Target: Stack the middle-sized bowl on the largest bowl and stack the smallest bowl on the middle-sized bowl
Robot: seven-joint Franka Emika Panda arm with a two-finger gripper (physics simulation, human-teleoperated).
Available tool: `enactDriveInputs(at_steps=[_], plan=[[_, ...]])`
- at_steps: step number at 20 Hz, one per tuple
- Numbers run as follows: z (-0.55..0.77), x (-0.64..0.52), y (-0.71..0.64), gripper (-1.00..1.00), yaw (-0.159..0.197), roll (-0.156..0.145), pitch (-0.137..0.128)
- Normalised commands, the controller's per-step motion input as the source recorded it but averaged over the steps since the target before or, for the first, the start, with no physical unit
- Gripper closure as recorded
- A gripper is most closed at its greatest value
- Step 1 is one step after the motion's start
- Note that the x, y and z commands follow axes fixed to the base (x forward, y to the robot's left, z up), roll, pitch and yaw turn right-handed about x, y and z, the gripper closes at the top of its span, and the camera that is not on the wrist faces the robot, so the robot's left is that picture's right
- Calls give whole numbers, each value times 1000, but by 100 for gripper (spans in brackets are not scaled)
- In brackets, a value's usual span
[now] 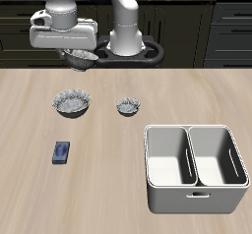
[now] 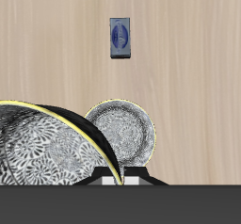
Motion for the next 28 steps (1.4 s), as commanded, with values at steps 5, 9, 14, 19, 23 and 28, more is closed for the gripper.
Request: enactDriveInputs(at_steps=[5, 9, 14, 19, 23, 28], plan=[[-210, 102, -261, 100, -26, -32, 37], [-275, 13, -105, 100, 0, -17, 36], [-333, -3, -115, 100, 9, -22, 52], [-447, -9, -99, 100, 18, -23, 66], [-406, 9, -47, 100, 18, -24, 58], [-309, 25, 22, 100, 24, -16, 45]])
